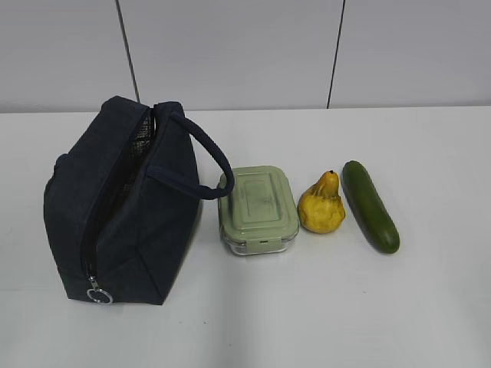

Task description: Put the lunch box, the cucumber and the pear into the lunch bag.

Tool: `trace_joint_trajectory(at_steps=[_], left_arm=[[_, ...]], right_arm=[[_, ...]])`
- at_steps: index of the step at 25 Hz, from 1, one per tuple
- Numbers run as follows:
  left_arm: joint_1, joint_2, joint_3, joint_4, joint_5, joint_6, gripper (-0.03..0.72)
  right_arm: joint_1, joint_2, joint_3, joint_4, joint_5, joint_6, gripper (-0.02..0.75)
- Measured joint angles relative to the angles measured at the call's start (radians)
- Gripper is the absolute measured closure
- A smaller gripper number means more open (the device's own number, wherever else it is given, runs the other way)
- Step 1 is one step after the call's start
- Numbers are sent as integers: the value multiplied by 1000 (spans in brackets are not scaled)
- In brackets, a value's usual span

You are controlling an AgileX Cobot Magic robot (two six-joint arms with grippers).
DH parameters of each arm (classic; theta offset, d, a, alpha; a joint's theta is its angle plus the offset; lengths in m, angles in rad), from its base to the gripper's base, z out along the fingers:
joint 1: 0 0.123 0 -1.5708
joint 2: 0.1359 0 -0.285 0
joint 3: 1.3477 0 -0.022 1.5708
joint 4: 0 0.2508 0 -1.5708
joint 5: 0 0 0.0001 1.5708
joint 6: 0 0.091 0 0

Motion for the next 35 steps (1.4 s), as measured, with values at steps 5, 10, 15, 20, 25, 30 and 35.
trace_joint_trajectory(at_steps=[5, 10, 15, 20, 25, 30, 35], left_arm=[[0, 0, 0, 0, 0, 0, 442], [0, 0, 0, 0, 0, 0, 442], [0, 0, 0, 0, 0, 0, 442], [0, 0, 0, 0, 0, 0, 442], [0, 0, 0, -1, 0, 0, 442], [0, 0, 0, -18, 0, 0, 442], [-35, 87, -9, -89, -30, 0, 442]], right_arm=[[0, 0, 0, 0, 0, 0, 248], [0, 0, 0, 0, 0, 0, 248], [0, 0, 0, 0, 0, 0, 248], [0, 0, 0, 0, 0, 0, 248], [0, 0, 0, 0, 0, 0, 248], [0, 0, 0, -2, 0, 0, 248], [0, 33, -13, -2, -16, 0, 248]])
